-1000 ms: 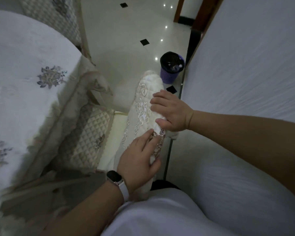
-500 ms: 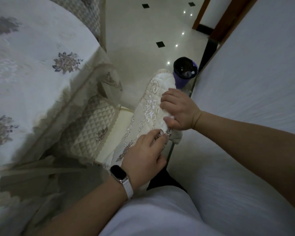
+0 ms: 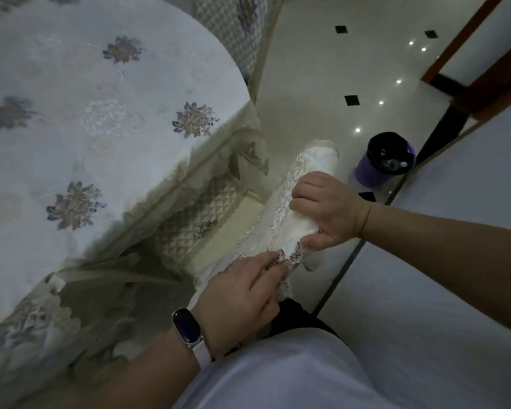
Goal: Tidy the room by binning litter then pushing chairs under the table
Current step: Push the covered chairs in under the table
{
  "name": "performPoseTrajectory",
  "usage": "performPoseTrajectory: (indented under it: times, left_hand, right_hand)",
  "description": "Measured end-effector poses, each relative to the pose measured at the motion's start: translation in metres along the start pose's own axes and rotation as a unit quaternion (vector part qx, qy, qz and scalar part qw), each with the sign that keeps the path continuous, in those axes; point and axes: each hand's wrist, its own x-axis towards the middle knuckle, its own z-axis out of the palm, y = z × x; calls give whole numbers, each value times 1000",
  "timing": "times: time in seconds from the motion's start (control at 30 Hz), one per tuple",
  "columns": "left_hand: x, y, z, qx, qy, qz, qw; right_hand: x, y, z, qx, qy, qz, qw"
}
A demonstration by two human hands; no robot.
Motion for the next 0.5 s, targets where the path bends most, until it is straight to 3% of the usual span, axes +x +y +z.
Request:
performPoseTrajectory:
  times: [0.13,0.23,0.33,0.5]
  left_hand:
    - [1,0,-9,22,-5,-26,999]
    - [0,-3,-18,43,-7,-48,998]
    - [-5,-10,-28,67,2,-81,994]
    - [-10,-16,-46,153,90,-179,968]
  right_hand:
    - [5,23,2,22,-15,-80,996]
    - [16,40,2,29,-5,-94,995]
    - [37,45,8,49,45,-96,993]
    - [81,38,19,73,139,-88,984]
